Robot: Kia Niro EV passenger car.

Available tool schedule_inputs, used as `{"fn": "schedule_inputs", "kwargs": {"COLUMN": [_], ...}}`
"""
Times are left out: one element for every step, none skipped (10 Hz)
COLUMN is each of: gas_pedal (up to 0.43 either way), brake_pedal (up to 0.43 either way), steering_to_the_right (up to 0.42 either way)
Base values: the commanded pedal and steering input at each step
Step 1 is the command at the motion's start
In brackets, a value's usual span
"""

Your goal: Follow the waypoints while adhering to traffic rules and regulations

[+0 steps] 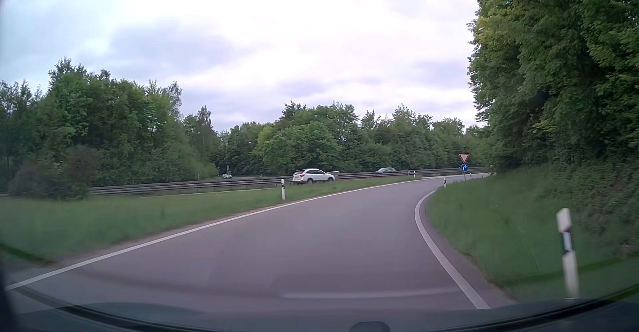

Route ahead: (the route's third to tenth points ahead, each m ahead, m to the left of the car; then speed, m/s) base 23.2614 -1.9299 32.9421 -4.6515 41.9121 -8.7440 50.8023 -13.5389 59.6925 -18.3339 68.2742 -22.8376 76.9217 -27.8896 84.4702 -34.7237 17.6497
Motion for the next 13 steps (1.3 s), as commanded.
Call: {"fn": "schedule_inputs", "kwargs": {"gas_pedal": [0.150, 0.150, 0.150, 0.150, 0.150, 0.150, 0.150, 0.150, 0.150, 0.150, 0.150, 0.150, 0.150], "brake_pedal": [0.000, 0.000, 0.000, 0.000, 0.000, 0.000, 0.000, 0.000, 0.000, 0.000, 0.000, 0.000, 0.000], "steering_to_the_right": [0.061, 0.063, 0.063, 0.062, 0.062, 0.063, 0.062, 0.062, 0.062, 0.062, 0.062, 0.062, 0.062]}}
